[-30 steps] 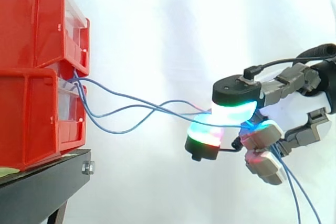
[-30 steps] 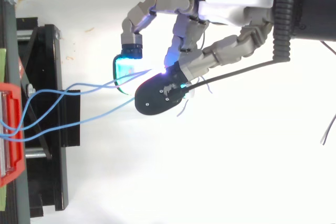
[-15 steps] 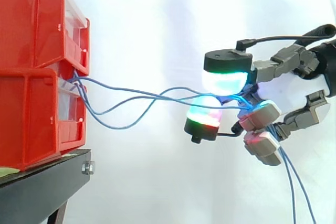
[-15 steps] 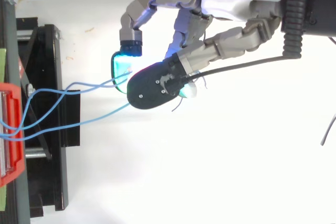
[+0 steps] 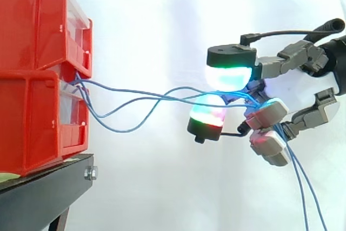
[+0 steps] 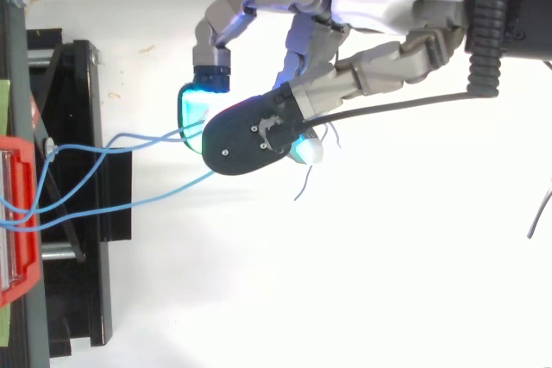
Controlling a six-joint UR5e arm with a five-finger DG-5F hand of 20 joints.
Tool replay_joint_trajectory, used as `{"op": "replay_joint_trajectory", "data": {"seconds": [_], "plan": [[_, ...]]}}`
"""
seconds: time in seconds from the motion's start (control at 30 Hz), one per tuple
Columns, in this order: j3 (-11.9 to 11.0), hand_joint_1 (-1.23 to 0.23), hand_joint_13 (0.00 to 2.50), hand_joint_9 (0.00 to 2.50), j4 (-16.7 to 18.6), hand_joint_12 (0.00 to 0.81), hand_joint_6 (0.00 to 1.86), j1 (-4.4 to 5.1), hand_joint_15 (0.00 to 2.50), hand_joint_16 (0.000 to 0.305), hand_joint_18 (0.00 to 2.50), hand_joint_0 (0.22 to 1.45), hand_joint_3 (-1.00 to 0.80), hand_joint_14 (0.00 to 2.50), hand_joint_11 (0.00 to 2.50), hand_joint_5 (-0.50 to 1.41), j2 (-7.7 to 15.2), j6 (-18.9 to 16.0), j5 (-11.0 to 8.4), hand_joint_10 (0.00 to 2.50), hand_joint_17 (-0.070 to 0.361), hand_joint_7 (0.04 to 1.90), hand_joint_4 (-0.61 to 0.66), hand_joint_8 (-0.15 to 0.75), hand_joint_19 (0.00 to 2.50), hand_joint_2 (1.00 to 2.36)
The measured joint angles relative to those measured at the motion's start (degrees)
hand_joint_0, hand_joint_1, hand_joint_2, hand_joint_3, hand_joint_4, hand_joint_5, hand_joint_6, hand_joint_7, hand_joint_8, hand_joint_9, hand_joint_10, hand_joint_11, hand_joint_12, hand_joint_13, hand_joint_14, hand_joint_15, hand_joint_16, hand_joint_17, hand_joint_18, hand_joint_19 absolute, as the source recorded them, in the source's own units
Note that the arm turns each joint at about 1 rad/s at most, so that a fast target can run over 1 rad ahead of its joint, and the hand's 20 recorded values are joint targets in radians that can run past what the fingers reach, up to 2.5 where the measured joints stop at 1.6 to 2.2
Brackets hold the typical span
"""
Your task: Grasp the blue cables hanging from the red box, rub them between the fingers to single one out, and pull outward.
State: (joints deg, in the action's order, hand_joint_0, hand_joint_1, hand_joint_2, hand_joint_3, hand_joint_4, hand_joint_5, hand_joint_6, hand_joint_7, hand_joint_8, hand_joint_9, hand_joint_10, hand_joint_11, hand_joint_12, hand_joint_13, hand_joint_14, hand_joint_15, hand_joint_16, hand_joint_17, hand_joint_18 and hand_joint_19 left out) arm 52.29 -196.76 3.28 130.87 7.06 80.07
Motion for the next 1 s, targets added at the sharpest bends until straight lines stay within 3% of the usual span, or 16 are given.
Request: {"op": "replay_joint_trajectory", "data": {"seconds": [0.33,0.43,0.5,0.6,0.7,0.77,1.0], "plan": [[-0.1,-0.74,0.89,1.26,-0.3,0.392,0.90,-0.01,0.59,0.056,0.74,0.62,-0.12,0.02,0.97,-0.14,0.0,-0.1,0.00,0.02,0.126,0.88,0.04,0.318,0.68,1.01],[-0.3,-0.82,0.85,1.23,-0.4,0.372,0.91,-0.01,0.60,0.053,0.70,0.64,-0.08,0.02,0.98,-0.15,0.0,-0.1,0.00,0.02,0.119,1.03,-0.02,0.299,0.68,1.02],[-0.4,-0.85,0.81,1.19,-0.5,0.362,0.93,0.00,0.60,0.051,0.66,0.66,-0.08,0.02,0.98,-0.16,0.0,-0.1,0.00,0.02,0.115,0.97,-0.08,0.283,0.67,1.02],[-0.5,-0.91,0.75,1.14,-0.5,0.358,0.94,-0.01,0.57,0.050,0.61,0.72,-0.20,0.02,0.98,-0.17,0.0,0.0,0.00,0.03,0.112,0.95,-0.13,0.267,0.63,1.02],[-0.5,-0.92,0.74,1.13,-0.5,0.358,0.94,0.00,0.56,0.049,0.61,0.74,-0.38,0.02,0.97,-0.17,0.0,0.0,0.00,0.02,0.111,0.91,-0.08,0.265,0.63,1.01],[-0.5,-0.89,0.74,1.15,-0.6,0.353,0.92,0.01,0.57,0.049,0.60,0.66,-0.50,0.02,0.98,-0.16,0.0,0.0,0.00,0.03,0.109,0.89,0.00,0.268,0.64,1.00],[-0.5,-0.73,0.80,1.22,-1.1,0.384,0.90,0.00,0.60,0.053,0.61,0.51,-0.50,0.02,0.97,-0.15,0.0,-0.1,0.00,0.02,0.120,0.89,0.04,0.299,0.67,1.00]]}}
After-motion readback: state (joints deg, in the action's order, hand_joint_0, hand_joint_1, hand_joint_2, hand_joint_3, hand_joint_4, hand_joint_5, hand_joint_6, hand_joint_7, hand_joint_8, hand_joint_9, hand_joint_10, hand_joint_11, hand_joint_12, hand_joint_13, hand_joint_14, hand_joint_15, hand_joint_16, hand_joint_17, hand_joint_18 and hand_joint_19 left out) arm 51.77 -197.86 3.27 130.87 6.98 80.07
